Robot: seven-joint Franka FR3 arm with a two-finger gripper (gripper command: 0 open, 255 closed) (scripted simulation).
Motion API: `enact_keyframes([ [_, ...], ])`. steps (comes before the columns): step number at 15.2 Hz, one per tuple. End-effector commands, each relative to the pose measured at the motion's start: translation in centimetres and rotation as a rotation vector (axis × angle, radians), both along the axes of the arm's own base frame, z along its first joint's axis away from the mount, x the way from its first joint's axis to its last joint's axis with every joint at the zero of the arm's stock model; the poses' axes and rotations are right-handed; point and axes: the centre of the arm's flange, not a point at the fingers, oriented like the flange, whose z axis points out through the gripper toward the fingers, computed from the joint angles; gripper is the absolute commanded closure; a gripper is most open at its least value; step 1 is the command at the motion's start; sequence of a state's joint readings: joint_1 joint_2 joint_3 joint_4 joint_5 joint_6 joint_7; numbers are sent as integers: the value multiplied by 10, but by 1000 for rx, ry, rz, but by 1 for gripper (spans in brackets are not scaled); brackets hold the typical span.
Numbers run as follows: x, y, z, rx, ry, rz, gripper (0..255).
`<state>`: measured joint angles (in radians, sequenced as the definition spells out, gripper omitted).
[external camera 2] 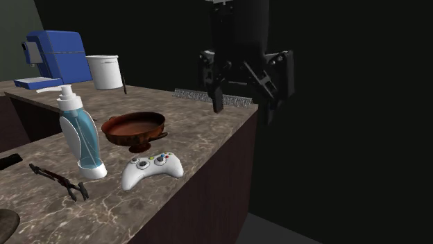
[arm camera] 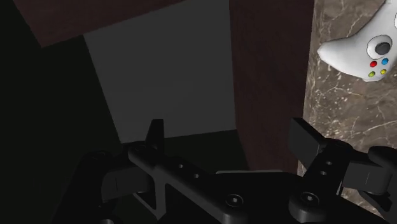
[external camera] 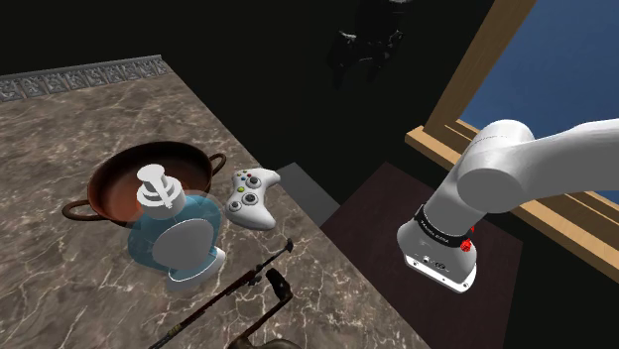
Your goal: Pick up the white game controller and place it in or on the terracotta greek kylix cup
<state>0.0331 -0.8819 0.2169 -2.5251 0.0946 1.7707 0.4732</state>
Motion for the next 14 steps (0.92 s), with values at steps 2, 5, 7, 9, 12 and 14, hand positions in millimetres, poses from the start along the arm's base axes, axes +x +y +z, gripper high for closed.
enact_keyframes([
  [2,-4,29,-23,17,-4,-76,0],
  [5,-3,62,-45,33,-8,-145,0],
  [7,-1,83,-59,44,-10,-191,0],
  [9,1,105,-73,54,-13,-237,0],
  [12,8,137,-93,70,-16,-307,0],
  [14,13,158,-107,81,-19,-353,0],
])
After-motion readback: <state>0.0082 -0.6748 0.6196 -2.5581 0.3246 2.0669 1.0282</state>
